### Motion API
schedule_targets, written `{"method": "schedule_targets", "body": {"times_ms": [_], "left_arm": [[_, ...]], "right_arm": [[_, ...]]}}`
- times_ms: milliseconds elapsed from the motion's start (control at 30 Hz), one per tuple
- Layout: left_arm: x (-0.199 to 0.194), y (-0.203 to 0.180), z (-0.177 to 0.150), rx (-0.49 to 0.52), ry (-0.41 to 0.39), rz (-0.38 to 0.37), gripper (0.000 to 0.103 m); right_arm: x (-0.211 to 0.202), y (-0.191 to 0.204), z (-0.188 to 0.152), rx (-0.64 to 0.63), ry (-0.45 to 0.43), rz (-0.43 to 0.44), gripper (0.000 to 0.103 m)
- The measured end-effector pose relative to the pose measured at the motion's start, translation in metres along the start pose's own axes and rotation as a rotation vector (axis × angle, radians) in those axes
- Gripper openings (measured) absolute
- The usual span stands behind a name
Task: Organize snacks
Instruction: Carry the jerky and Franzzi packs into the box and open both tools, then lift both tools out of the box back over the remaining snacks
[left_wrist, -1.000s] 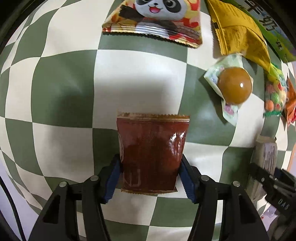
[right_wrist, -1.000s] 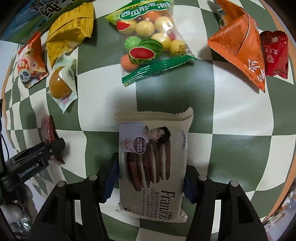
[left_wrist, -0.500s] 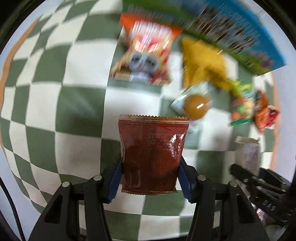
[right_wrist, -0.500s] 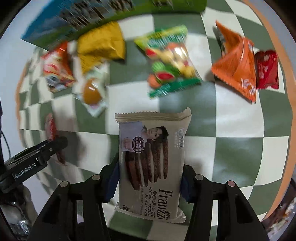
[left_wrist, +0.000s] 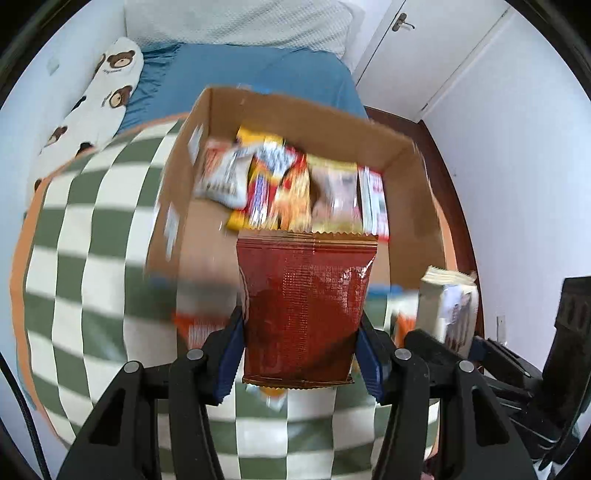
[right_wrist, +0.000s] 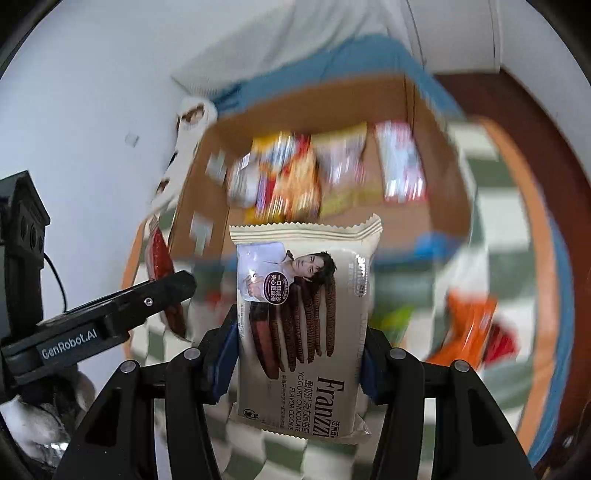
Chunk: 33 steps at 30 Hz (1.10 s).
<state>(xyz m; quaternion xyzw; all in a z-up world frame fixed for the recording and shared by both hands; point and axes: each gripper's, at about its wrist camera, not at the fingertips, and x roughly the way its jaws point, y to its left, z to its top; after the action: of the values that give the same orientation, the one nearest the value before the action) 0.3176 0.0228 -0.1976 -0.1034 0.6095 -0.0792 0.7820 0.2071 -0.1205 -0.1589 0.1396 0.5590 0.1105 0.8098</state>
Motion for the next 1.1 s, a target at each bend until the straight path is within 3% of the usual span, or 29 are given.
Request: {"method": "schedule_targets", "body": {"times_ms": [167,267,433,667,733,767,833,967,1100], "left_arm": [[0.044,-0.003,0.064,-0.05,0.097,-0.047,0.052],[0.074,-0.009,0.08,-0.053,0.154,-0.05,0.052],[0.118,-0.02,0.09,-0.051,0.249,-0.041,0.052],[0.152,-0.024,0.087,-0.054,0.334,-0.044,0.053],[0.157,-0.022,0.084,-0.063,0.343,-0.033,0.053],[0.159,-0.021,0.083,-0.065,0.344,-0.036,0.053],[0.162,-0.021,0.081,-0.061,0.351,-0.02,0.061],[0.161,-0.017,0.081,-0.05,0.308,0.01,0.081],[0.152,-0.013,0.081,-0.052,0.261,0.007,0.081]], "right_arm": [[0.019,-0.014,0.055,-0.022,-0.011,-0.073,0.057],[0.046,-0.03,0.078,-0.021,0.01,-0.113,0.057],[0.076,-0.05,0.099,-0.016,0.049,-0.15,0.057],[0.111,-0.061,0.102,-0.024,0.098,-0.164,0.057],[0.119,-0.063,0.102,-0.022,0.136,-0.157,0.059],[0.124,-0.065,0.101,-0.015,0.163,-0.157,0.066],[0.129,-0.067,0.099,-0.013,0.184,-0.151,0.069],[0.131,-0.064,0.098,-0.03,0.193,-0.182,0.09],[0.131,-0.067,0.097,-0.014,0.192,-0.187,0.092]]}}
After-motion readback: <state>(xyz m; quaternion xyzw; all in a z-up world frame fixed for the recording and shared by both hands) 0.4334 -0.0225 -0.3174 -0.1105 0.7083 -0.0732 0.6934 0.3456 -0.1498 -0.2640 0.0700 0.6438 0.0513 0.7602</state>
